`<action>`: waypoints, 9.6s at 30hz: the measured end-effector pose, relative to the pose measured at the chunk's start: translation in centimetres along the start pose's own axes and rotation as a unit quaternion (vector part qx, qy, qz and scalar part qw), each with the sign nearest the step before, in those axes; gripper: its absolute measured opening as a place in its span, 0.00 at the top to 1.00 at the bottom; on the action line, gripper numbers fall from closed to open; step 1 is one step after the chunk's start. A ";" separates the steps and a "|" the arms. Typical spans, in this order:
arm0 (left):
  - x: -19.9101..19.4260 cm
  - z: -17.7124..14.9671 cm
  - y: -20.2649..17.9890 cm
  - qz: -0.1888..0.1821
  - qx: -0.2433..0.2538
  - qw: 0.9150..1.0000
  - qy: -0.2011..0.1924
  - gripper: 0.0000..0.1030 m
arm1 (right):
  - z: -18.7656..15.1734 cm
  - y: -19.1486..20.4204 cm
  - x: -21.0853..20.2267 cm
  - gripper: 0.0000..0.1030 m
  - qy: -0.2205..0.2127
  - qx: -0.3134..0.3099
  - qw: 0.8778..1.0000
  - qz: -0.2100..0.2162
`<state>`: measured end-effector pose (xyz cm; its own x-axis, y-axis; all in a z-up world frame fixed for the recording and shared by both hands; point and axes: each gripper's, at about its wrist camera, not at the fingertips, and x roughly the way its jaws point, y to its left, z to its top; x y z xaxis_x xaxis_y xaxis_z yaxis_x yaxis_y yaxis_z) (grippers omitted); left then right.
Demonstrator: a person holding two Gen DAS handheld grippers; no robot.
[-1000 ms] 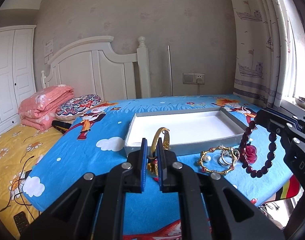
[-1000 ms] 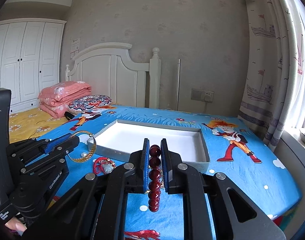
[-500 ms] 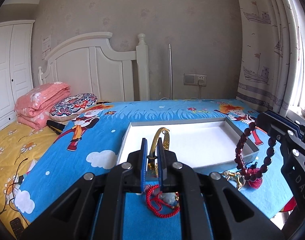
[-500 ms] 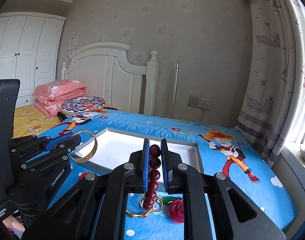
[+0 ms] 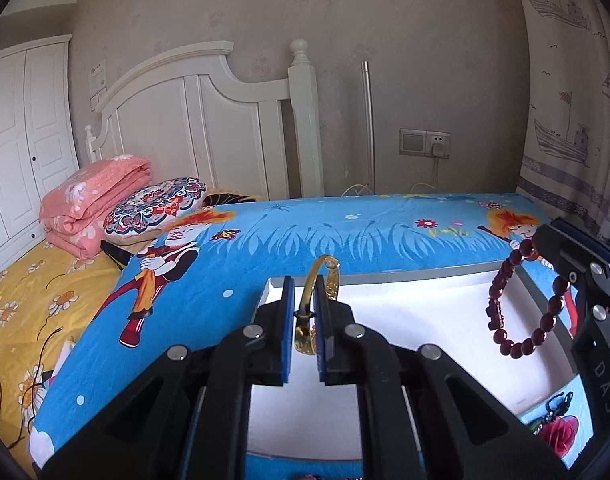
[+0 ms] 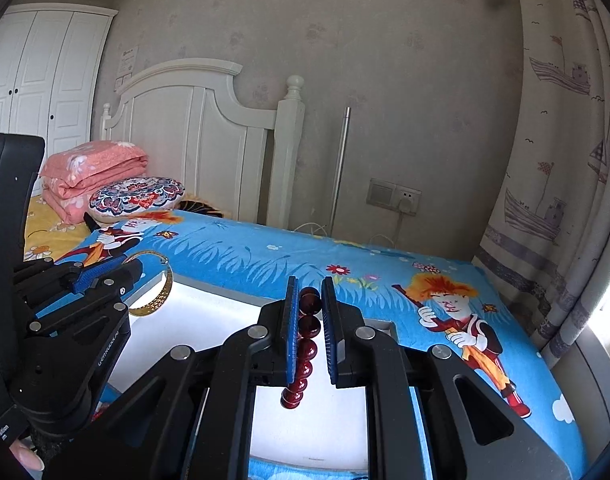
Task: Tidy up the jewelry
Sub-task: 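Carry the gold bangle with the left tool while the right tool carries the bead bracelet into the tray, then open both tools to drop the bangle and bead bracelet in the tray, withdraw, then grasp the red fabric rose with the right tool, then grasp the gold bamboo bracelet with the left tool while the right tool holds the rose, then carry the bamboo bracelet with the left tool while the right tool carries the rose, release both in the tray, then withdraw both open tools from the tray back over the remaining jewelry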
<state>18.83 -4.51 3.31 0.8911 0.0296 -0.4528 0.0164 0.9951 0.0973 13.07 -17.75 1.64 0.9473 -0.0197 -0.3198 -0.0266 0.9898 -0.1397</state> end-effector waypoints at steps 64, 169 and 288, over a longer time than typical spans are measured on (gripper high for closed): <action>-10.6 -13.5 0.5 -0.041 0.032 0.999 0.005 0.05 | -13.8 -4.8 -11.4 0.33 0.071 0.053 0.996 0.004; -10.1 -13.4 -7.7 -0.177 0.105 0.979 0.001 0.91 | -13.6 -5.2 -11.5 0.63 0.051 0.035 0.998 -0.011; -7.8 -8.5 4.1 -0.025 -0.001 1.000 -0.017 0.05 | -7.4 -0.4 -5.8 0.35 0.071 0.028 0.996 0.047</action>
<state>8.08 0.13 -0.34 0.9039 -0.0231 -0.4271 0.0602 0.9955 0.0734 5.19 -19.09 -3.40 0.8865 0.0574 -0.4592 -0.0917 0.9944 -0.0525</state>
